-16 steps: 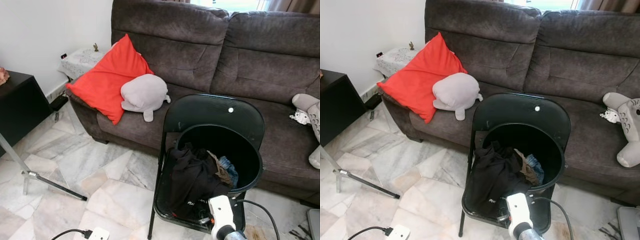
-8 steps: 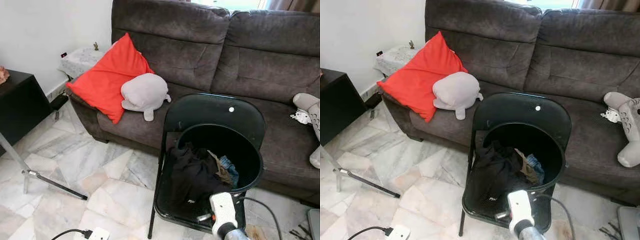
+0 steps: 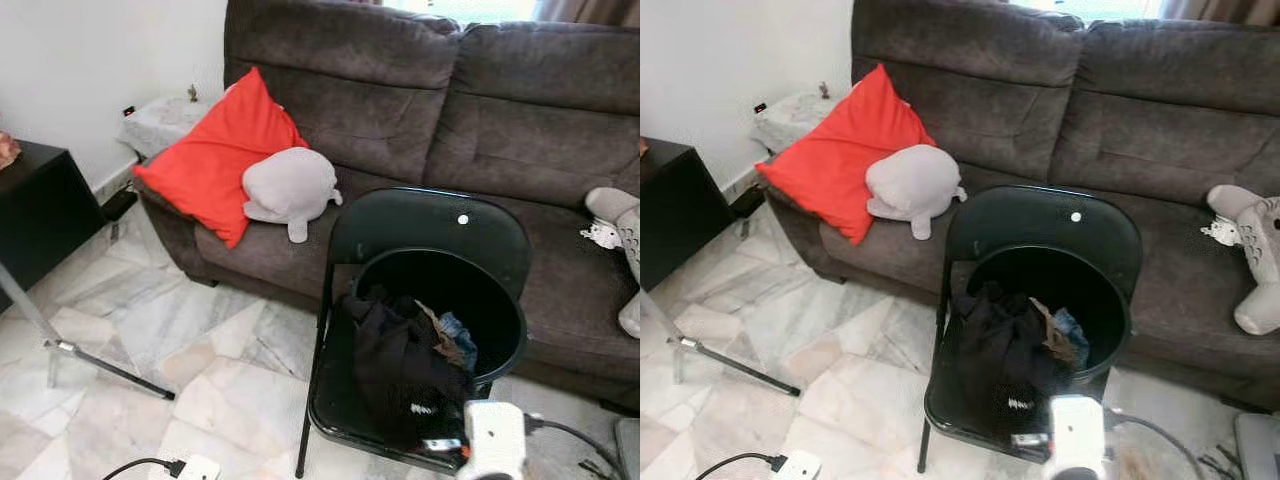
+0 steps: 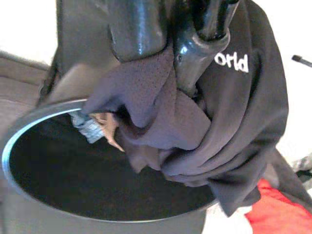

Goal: Hang hanger

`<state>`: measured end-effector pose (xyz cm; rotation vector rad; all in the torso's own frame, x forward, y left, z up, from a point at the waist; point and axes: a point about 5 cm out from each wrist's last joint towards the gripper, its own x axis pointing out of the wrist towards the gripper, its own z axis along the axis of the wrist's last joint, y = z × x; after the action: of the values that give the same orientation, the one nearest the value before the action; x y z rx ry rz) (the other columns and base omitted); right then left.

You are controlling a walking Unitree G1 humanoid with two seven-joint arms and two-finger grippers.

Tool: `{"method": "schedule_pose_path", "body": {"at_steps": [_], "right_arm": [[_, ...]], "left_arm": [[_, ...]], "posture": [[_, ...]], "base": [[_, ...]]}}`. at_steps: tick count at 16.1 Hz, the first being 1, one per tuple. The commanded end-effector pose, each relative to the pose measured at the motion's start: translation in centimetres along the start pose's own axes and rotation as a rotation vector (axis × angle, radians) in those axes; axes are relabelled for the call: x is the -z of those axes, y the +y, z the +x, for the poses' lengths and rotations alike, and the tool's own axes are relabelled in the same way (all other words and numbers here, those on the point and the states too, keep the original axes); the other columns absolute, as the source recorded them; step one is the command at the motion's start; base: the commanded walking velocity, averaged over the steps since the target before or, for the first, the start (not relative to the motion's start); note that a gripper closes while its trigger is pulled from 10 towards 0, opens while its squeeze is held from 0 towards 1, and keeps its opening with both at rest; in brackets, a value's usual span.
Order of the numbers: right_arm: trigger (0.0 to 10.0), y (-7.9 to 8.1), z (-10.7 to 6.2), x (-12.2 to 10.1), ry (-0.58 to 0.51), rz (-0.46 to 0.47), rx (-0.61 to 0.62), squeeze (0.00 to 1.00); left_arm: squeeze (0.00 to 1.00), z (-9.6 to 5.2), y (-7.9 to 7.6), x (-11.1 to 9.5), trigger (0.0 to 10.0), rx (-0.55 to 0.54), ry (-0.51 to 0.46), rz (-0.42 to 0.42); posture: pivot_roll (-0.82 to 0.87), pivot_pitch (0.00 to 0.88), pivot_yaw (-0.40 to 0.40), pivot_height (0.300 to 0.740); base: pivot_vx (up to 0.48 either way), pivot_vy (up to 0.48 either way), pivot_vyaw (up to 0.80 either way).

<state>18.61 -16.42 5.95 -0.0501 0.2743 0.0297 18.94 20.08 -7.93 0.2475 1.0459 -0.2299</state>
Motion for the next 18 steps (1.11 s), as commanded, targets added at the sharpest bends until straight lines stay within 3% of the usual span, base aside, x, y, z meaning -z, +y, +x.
{"method": "schedule_pose_path", "body": {"at_steps": [1,2,3,5,7,9,11,13,15,18], "right_arm": [[0.0,-0.1,-0.4,-1.5,-0.022,0.010,0.026,0.00],[0.0,-0.4,-0.6,-2.4,-0.035,0.017,0.059,0.00],[0.0,-1.3,-0.3,-5.3,-0.116,0.068,0.158,0.00],[0.0,-2.0,0.5,-8.4,-0.234,0.114,0.212,0.00],[0.0,-2.4,1.4,-13.2,-0.419,0.158,0.235,0.00],[0.0,-3.3,2.5,-17.0,-0.522,0.307,0.253,0.00],[0.0,-2.8,3.0,-16.4,-0.477,0.284,0.227,0.00],[0.0,-1.4,3.3,-13.8,-0.326,0.226,0.171,0.00],[0.0,-0.5,2.8,-11.8,-0.222,0.258,0.143,0.00],[0.0,0.5,2.1,-12.9,-0.227,0.293,0.085,0.00]], "left_arm": [[0.00,0.0,0.0,0.4,10.0,0.002,0.020,0.014],[0.00,0.0,0.0,0.4,10.0,0.001,0.019,0.012],[0.00,0.0,0.0,0.3,10.0,-0.002,0.017,0.009],[0.00,0.0,0.0,0.3,10.0,-0.004,0.016,0.007],[0.00,0.0,0.0,0.3,10.0,-0.006,0.015,0.004],[0.00,0.0,0.0,0.3,10.0,-0.009,0.012,0.000],[0.00,0.0,-0.1,0.3,10.0,-0.007,0.013,0.000],[0.00,0.0,-0.1,0.4,10.0,-0.005,0.012,-0.007],[0.00,0.0,-0.1,0.4,10.0,-0.003,0.014,-0.007],[0.00,0.0,0.0,0.4,10.0,-0.003,0.016,-0.006]], "posture": [[-0.12,0.054,0.025,0.740],[-0.12,0.053,0.024,0.740],[-0.12,0.052,0.025,0.740],[-0.12,0.050,0.026,0.740],[-0.12,0.047,0.025,0.740],[-0.13,0.048,0.024,0.740],[-0.13,0.047,0.022,0.740],[-0.12,0.050,0.019,0.740],[-0.12,0.054,0.022,0.740],[-0.12,0.053,0.022,0.740]], "base": [[0.000,0.000,0.00],[0.000,0.000,0.00],[0.000,0.000,0.00],[0.000,0.000,0.00],[0.000,0.000,0.00],[0.000,0.000,0.00],[0.000,0.000,0.00],[0.000,0.000,0.00],[0.000,0.000,0.00],[0.000,0.000,0.00]]}}
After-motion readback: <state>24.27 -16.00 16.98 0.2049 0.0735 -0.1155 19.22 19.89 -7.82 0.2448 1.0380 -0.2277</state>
